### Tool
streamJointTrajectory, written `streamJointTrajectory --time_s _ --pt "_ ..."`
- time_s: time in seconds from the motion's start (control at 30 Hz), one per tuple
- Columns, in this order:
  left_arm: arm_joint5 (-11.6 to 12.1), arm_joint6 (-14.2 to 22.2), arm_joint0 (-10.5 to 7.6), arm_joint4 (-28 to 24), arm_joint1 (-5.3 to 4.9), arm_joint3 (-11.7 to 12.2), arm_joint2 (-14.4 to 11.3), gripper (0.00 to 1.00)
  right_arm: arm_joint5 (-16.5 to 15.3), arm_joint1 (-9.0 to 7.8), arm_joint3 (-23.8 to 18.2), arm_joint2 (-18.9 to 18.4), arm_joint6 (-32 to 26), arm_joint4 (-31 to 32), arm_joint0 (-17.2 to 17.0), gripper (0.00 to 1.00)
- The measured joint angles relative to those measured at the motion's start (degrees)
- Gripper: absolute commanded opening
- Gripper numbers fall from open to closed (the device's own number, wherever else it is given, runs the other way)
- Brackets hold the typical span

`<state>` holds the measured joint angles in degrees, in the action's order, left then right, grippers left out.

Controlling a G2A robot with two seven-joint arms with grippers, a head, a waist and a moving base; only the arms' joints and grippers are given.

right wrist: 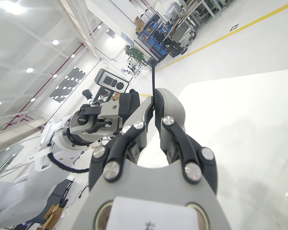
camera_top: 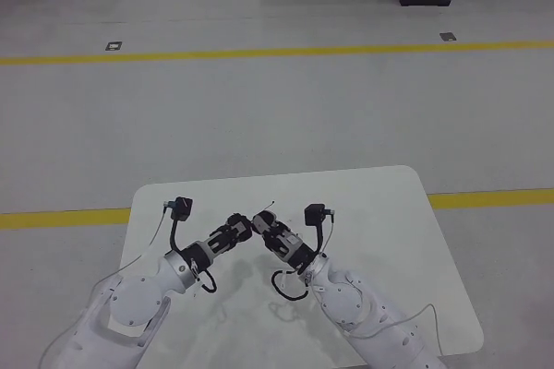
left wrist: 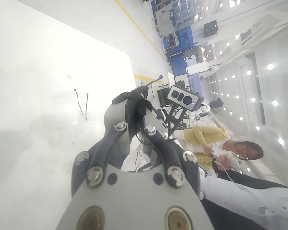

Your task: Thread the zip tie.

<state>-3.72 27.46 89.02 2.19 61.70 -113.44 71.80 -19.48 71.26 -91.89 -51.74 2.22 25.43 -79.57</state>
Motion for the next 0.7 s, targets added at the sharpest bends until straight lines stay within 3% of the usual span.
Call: streamJointTrajectory --time_s 0.4,0.7 --pt "0.06 -0.02 -0.05 -0.09 -0.14 0.29 0.11 0.00 0.00 -0.34 0.63 0.71 0.54 0.41 0.58 0.00" --pt "0.11 -0.47 -0.13 0.24 -0.29 0.80 0.70 0.00 0.00 -0.88 -0.79 -1.29 2.62 1.16 -0.50 0.00"
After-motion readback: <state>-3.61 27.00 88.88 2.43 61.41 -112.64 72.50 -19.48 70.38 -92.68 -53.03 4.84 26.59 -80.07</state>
